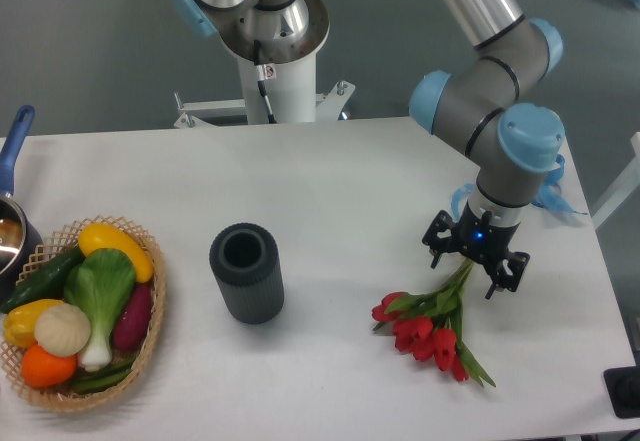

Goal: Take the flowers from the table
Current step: 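Lower the gripper around the tulip stems and close it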

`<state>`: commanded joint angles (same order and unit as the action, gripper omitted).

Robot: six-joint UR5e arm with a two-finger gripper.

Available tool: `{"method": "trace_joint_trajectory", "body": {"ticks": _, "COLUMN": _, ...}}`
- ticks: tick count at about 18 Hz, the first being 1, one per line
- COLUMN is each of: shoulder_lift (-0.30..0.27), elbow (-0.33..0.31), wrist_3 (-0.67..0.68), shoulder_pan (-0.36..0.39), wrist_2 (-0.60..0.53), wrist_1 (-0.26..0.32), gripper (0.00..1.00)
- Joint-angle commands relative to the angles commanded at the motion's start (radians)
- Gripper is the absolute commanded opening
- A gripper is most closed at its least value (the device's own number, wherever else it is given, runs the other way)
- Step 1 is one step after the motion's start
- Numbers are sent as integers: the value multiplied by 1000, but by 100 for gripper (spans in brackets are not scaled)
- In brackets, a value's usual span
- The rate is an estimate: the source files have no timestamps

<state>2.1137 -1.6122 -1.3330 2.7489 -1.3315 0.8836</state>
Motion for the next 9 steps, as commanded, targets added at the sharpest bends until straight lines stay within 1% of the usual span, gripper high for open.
{"method": "trace_joint_trajectory", "body": {"ticks": 4, "shoulder_lift": 21, "elbow": 8, "wrist_3": 24, "shoulder_pan": -35, "wrist_2": -77, "wrist_1": 0, "gripper": 100}}
{"method": "trace_joint_trajectory", "body": {"ticks": 8, "shoulder_lift": 35, "elbow": 15, "wrist_3": 18, "shoulder_pan": -40, "wrist_2": -80, "wrist_1": -12, "gripper": 100}}
{"method": "trace_joint_trajectory", "body": {"ticks": 9, "shoulder_lift": 40, "elbow": 18, "wrist_3": 24, "shoulder_pan": -41, "wrist_2": -81, "wrist_1": -24, "gripper": 100}}
